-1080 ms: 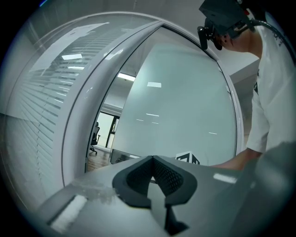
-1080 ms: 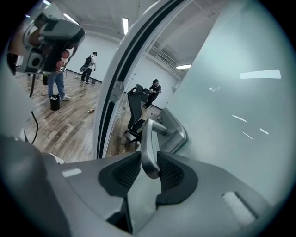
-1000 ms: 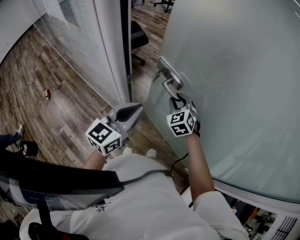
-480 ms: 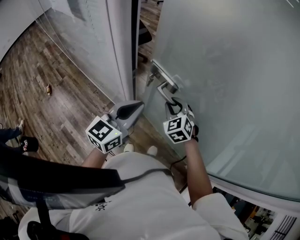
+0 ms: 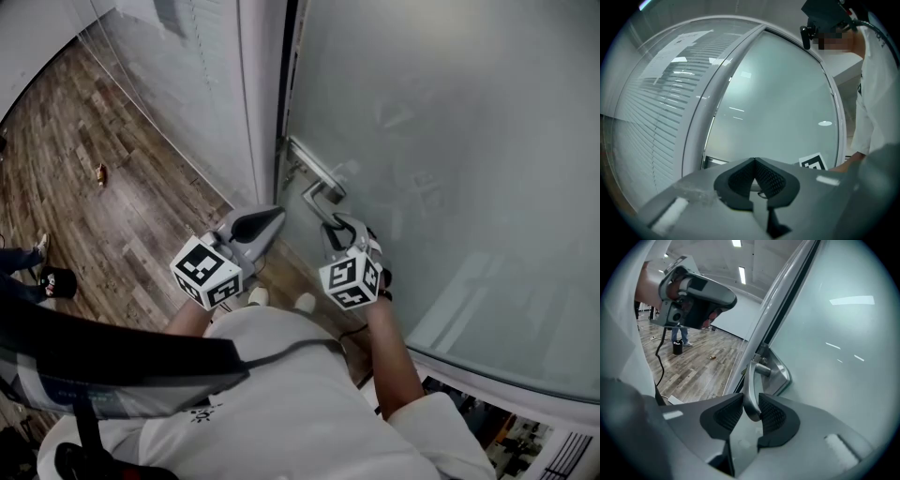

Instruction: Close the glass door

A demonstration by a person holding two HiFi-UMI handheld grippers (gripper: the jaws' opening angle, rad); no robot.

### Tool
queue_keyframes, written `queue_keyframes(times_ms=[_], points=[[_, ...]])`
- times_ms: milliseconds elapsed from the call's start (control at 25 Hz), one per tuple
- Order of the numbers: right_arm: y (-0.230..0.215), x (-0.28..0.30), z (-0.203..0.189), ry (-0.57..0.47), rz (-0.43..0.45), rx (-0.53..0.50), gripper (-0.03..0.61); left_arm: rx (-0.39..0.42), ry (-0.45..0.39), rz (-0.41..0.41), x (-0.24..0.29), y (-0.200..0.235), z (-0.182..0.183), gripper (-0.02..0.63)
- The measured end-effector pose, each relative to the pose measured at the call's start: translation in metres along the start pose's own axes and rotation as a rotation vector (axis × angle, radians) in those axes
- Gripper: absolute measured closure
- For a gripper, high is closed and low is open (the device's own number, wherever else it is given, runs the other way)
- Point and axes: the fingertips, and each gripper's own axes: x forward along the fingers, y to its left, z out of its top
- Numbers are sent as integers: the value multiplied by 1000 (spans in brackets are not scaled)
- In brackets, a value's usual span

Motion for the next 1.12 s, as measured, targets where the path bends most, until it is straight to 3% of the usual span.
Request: queue_keyframes(times_ms=[360, 680, 760, 840, 1120], points=[[5, -14, 6, -8, 47, -25, 476, -10, 1, -3, 19, -3, 10, 608], [8, -15, 5, 1, 16, -1, 463, 0, -5, -14, 25, 1, 13, 609], [9, -16, 2, 23, -4, 8, 427, 1, -6, -17, 26, 3, 12, 608], [7, -20, 0, 39, -15, 31, 371, -5, -8, -18, 26, 5, 12, 609], [-9, -59, 11, -70, -3, 223, 371, -1, -11, -39, 39, -1, 16, 608]])
